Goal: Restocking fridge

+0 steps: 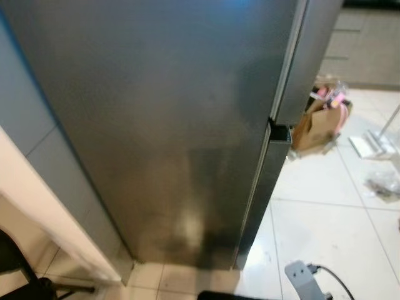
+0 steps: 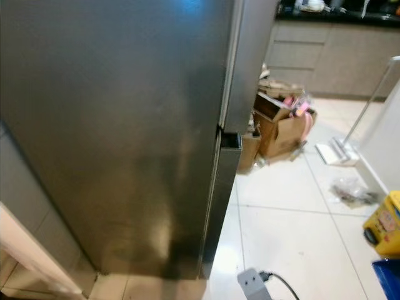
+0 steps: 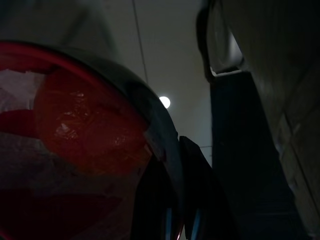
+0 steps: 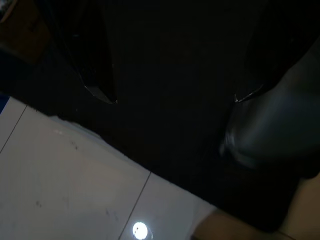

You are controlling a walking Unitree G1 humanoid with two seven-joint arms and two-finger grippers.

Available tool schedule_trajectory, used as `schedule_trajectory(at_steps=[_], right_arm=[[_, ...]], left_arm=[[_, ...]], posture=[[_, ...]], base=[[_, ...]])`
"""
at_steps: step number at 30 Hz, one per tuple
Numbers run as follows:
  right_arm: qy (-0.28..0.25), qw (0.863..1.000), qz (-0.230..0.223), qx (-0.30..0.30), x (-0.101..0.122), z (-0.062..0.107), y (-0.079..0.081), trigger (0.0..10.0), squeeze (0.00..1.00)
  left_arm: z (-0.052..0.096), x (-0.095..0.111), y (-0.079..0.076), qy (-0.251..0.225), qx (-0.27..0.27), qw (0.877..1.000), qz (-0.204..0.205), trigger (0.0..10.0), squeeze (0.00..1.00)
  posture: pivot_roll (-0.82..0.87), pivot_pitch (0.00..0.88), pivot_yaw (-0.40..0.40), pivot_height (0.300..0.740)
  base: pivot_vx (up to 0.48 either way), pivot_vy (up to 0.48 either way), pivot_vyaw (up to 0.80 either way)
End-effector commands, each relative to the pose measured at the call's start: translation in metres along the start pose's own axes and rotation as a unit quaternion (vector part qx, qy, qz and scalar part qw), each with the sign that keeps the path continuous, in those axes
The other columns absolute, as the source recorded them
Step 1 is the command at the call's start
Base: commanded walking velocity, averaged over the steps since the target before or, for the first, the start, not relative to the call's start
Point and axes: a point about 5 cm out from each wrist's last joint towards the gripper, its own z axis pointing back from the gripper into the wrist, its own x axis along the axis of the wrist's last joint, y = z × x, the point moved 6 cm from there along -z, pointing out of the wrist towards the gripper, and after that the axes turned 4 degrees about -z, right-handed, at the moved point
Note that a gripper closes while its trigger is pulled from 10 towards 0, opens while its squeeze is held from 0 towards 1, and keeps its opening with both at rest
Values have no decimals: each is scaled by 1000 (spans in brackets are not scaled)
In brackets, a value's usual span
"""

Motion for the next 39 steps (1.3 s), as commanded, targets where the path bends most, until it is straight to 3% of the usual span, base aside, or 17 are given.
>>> schedule_trajectory(at_steps=[1,31,39], right_arm=[[-2,1000,-2,-3,2,0,-3,10000,0],[20,1000,-1,0,-14,2,-1,10000,0],[22,1000,0,0,-16,2,-2,10000,0]], left_arm=[[-1,11,-2,-16,-2,1000,-2,10000,0],[-1,15,0,-27,4,1000,-3,10000,0],[-1,16,-2,-29,2,1000,-6,10000,0]], posture=[[-33,0,-4,740],[-33,0,-1,740],[-34,0,-1,740]], base=[[266,0,0],[0,0,0],[0,249,0]])
